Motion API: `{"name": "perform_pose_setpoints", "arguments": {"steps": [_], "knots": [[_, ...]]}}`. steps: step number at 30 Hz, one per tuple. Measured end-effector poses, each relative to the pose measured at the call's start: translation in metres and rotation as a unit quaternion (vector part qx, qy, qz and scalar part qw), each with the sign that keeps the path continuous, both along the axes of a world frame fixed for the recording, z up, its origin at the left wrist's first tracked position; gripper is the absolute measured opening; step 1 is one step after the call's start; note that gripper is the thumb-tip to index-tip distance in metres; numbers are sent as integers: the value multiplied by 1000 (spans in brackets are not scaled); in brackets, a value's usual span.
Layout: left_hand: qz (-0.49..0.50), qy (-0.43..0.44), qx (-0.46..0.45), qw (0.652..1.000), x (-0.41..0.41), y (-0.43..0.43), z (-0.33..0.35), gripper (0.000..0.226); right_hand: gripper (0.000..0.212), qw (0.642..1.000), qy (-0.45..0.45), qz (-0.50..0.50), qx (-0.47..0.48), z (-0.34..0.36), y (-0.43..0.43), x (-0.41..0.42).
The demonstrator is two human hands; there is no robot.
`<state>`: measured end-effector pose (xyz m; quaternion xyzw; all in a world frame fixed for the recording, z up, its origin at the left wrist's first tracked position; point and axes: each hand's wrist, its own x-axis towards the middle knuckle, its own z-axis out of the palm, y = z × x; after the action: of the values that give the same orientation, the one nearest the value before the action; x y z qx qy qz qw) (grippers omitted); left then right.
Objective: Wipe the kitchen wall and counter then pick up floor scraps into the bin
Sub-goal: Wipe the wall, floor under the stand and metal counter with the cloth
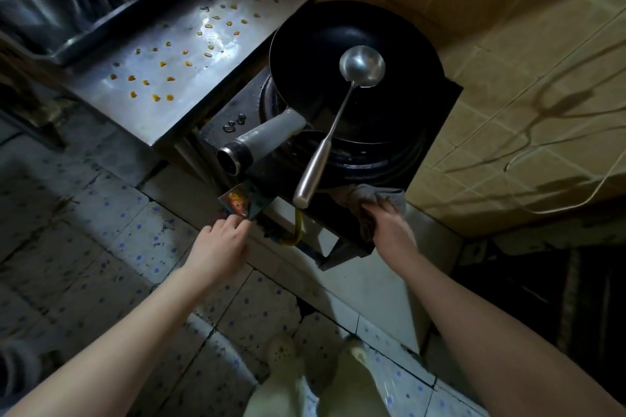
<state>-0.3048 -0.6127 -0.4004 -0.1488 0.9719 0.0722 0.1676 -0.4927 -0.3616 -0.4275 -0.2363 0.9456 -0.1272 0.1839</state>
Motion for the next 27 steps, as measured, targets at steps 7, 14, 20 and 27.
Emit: {"name": "perform_pose_setpoints", "arguments": {"steps": [7, 14, 20, 27], "knots": [[51, -7, -6, 999, 17, 9, 12, 44, 49, 997, 31, 28, -60, 2, -10, 23], [86, 6, -1, 996, 20, 39, 27, 43, 49, 993, 1, 106, -52, -1, -27, 31], [116, 19, 29, 993, 2, 71, 34, 43, 42, 984, -36, 152, -81, 2, 4, 10], [108, 28, 22, 993, -8, 87, 44, 47, 43, 990, -52, 116, -59, 8, 10, -28]]}}
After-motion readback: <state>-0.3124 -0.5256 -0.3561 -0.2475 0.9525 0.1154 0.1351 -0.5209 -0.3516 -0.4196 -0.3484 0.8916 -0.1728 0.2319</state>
